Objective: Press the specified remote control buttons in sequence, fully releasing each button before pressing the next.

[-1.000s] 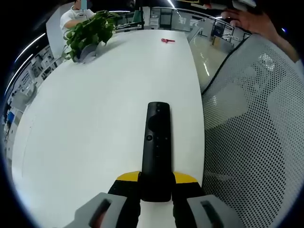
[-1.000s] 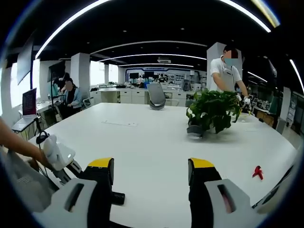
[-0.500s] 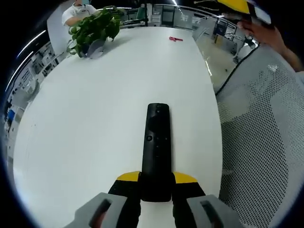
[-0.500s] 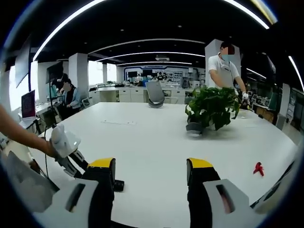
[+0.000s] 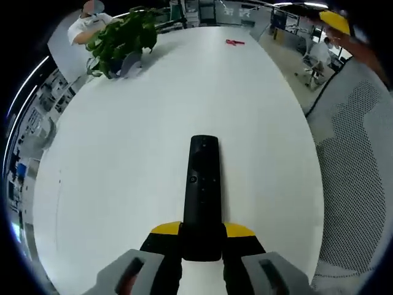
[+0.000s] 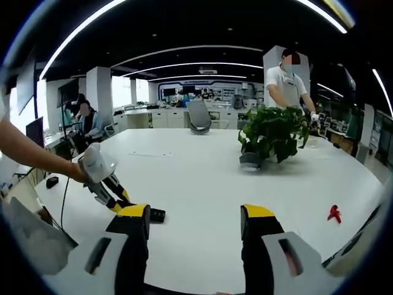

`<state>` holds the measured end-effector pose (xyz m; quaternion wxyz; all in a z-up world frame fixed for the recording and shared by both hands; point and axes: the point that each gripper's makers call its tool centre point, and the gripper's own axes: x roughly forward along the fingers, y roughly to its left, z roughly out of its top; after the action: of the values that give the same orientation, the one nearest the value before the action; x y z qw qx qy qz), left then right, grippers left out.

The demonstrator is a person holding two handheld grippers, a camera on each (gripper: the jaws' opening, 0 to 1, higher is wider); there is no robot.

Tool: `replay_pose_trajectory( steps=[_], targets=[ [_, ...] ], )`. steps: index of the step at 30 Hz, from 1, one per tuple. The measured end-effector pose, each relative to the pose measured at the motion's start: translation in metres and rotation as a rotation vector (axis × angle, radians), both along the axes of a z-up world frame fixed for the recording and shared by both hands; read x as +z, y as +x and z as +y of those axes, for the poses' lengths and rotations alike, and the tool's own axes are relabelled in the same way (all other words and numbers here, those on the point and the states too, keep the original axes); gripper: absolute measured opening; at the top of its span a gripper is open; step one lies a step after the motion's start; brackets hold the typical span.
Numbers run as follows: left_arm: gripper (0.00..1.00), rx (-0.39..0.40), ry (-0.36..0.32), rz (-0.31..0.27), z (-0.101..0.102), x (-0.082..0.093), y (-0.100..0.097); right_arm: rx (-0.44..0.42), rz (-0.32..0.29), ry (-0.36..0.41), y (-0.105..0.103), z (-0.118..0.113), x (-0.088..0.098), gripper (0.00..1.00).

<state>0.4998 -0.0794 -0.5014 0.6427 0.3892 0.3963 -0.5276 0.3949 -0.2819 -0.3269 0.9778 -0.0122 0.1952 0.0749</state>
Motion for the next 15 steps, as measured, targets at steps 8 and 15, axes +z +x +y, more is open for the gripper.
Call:
replay_pose_trajectory(
  steps=[8,15],
  targets=[
    [0.23,-0.015,0.031,-0.03,-0.001,0.001,0.031,0.003,0.025,-0.01,0.0,0.0,-0.005,0.62],
    [0.23,-0.024,0.047,-0.041,-0.001,0.001,0.059,0.017,0.062,-0.014,0.0,0.002,-0.013,0.63]
  ],
)
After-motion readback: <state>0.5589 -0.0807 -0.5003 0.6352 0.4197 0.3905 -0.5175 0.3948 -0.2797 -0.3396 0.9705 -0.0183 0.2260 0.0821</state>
